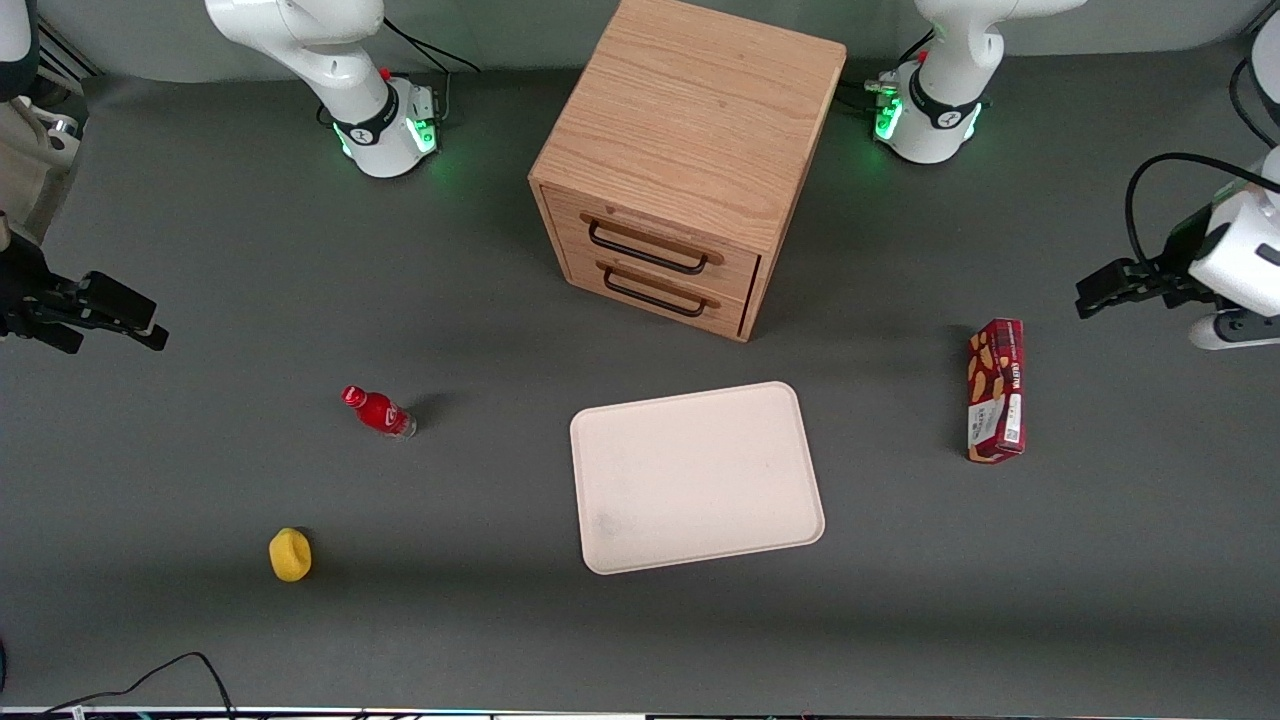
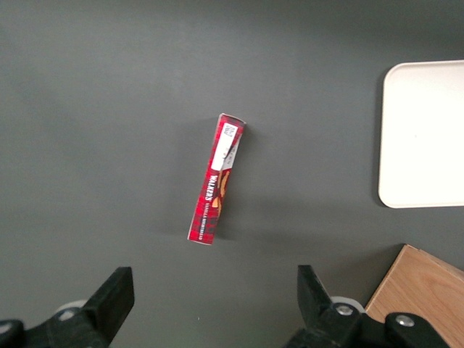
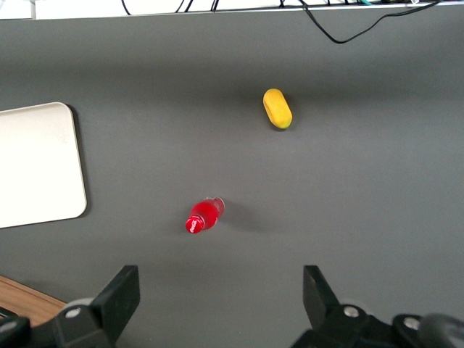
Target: Place red cookie box on tray
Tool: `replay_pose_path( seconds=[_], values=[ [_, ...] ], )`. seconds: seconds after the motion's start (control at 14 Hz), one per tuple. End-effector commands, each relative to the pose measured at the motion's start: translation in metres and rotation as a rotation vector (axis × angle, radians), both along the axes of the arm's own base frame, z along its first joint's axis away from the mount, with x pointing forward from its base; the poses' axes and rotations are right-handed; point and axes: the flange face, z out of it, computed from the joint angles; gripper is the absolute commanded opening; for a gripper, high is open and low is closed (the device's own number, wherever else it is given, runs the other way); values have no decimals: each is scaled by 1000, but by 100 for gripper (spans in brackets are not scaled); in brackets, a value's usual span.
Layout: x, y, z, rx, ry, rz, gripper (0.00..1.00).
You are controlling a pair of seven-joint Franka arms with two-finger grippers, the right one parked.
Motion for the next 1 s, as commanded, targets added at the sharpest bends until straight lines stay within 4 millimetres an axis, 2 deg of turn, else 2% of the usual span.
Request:
replay_pose_path(
  seconds=[0.0, 0.93],
  values=[
    [2, 1, 7, 2, -7, -10, 100],
    [7, -2, -10, -1, 23, -18, 100]
  ],
)
